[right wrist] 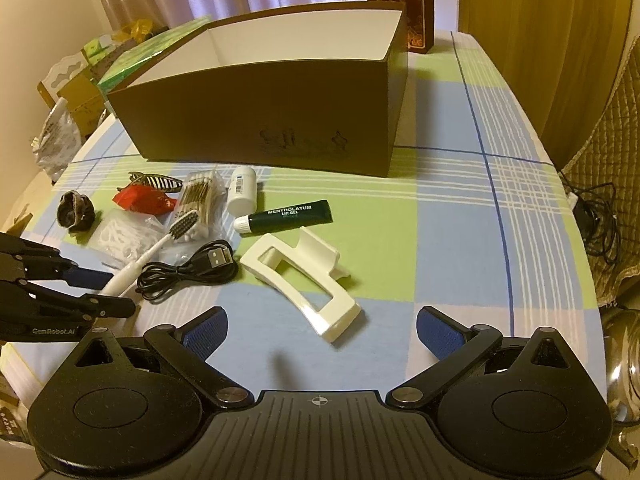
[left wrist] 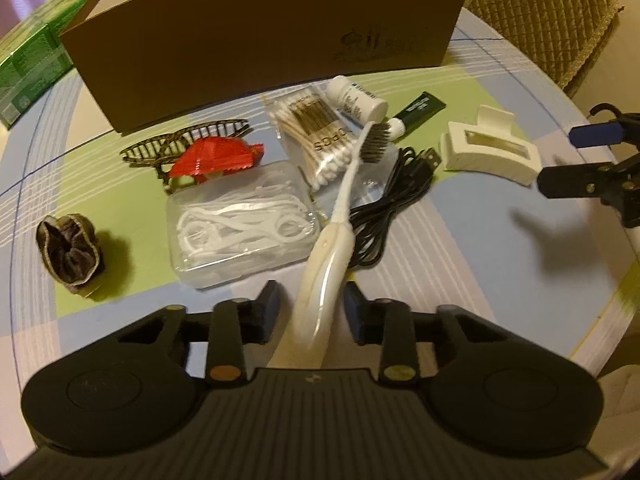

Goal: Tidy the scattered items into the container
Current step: 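Close the left tool on the white toothbrush handle and lift it, then grasp the white hair claw clip with the right tool while the left tool holds the toothbrush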

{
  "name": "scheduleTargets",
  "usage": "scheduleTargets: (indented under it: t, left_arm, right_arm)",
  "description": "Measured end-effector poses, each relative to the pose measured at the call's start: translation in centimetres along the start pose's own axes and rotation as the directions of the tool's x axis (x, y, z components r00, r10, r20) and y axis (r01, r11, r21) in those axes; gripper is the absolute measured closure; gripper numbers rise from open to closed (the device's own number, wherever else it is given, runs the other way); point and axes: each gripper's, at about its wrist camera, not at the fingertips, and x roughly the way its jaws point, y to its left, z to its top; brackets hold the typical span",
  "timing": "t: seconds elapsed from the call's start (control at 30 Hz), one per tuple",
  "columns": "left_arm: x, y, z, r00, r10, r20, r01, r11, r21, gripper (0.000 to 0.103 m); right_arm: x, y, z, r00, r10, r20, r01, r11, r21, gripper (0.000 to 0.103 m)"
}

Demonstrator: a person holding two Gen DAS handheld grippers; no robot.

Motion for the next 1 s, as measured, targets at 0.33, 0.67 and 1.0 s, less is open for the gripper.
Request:
scheduleTargets:
  t: [0.33, 0.67, 1.0]
  left_arm:
    - [-1.0, -0.6, -0.4, 0.999, 0.0, 0.039, -0.001, 1.0, 0.003, 0.087]
    - [-3.7, -0.8, -0.6, 0.996, -0.01, 0.094, 0.01, 1.0, -0.005, 0.09]
    - [-1.3, -0.5, -1.9, 1.0, 0.004, 0.018, -0.003, 0.998, -0.056, 0.09]
  right_arm:
    - [0.7, 0.4, 0.2, 1.0, 0.013, -0.003, -0.013, 0.999, -0.037, 0.0]
    - [2.3, 0.8, 0.8, 0.999, 0.034, -0.019, -0.037, 0.987, -0.158, 0.0]
    - [2.6, 0.7, 0.6, 0.999, 0.046, -0.029, -0.05, 0.986, -0.162, 0.0]
